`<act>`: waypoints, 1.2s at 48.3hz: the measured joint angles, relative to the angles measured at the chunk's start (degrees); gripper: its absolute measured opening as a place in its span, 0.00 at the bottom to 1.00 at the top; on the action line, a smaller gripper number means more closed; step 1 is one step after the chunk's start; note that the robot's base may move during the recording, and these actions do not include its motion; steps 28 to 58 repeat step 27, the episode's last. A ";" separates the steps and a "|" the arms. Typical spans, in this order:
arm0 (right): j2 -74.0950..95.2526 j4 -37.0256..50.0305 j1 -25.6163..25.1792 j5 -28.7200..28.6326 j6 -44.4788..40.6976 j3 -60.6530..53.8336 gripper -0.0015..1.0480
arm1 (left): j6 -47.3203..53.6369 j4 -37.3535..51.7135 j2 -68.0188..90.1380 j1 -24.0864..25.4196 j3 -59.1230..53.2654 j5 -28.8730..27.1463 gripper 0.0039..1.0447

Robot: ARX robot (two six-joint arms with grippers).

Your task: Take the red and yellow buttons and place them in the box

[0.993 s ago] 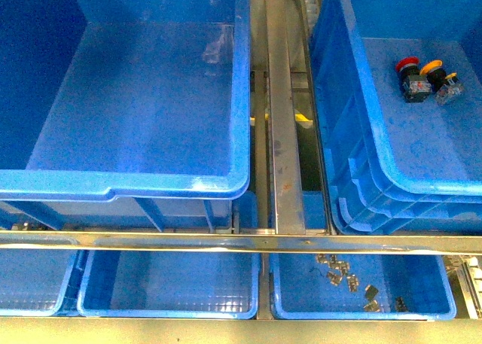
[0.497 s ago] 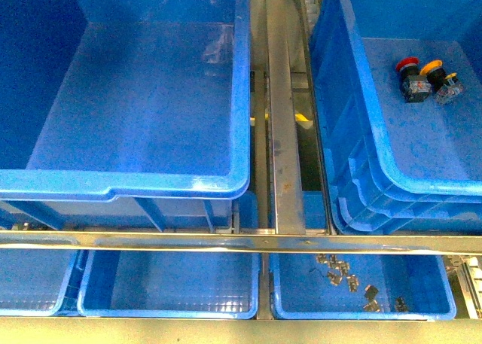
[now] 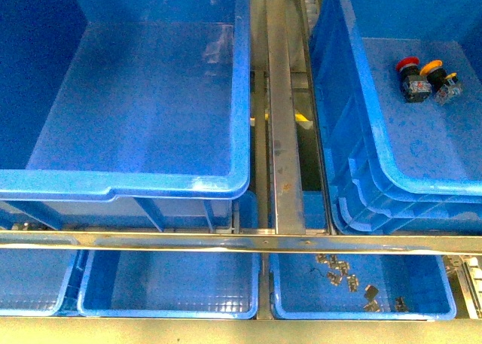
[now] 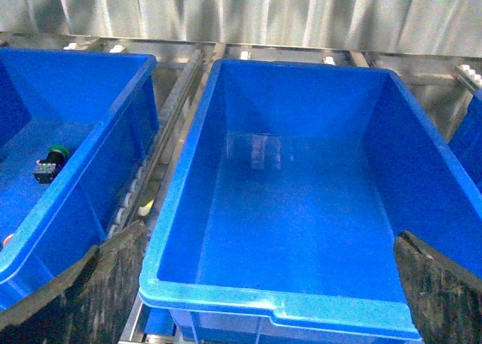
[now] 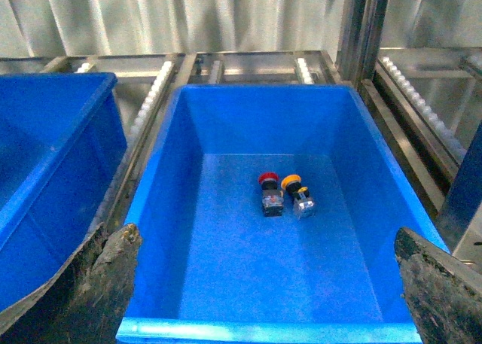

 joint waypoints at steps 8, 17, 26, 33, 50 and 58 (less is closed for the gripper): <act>0.00 0.00 0.00 0.00 0.00 0.00 0.94 | 0.00 0.00 0.00 0.00 0.00 0.00 0.93; 0.00 0.00 0.00 0.00 0.00 0.00 0.94 | 0.00 0.00 0.00 0.00 0.00 0.00 0.93; 0.00 0.00 0.00 0.00 0.00 0.00 0.94 | 0.00 0.02 0.00 0.00 0.00 0.00 0.93; 0.00 0.00 0.00 0.00 0.00 0.00 0.94 | 0.00 0.00 0.00 0.00 0.00 0.00 0.93; 0.00 0.00 0.00 0.00 0.00 0.00 0.94 | 0.00 0.00 0.00 0.00 0.00 0.00 0.93; 0.00 0.00 0.00 0.00 0.00 0.00 0.94 | 0.00 0.00 0.00 0.00 0.00 0.00 0.93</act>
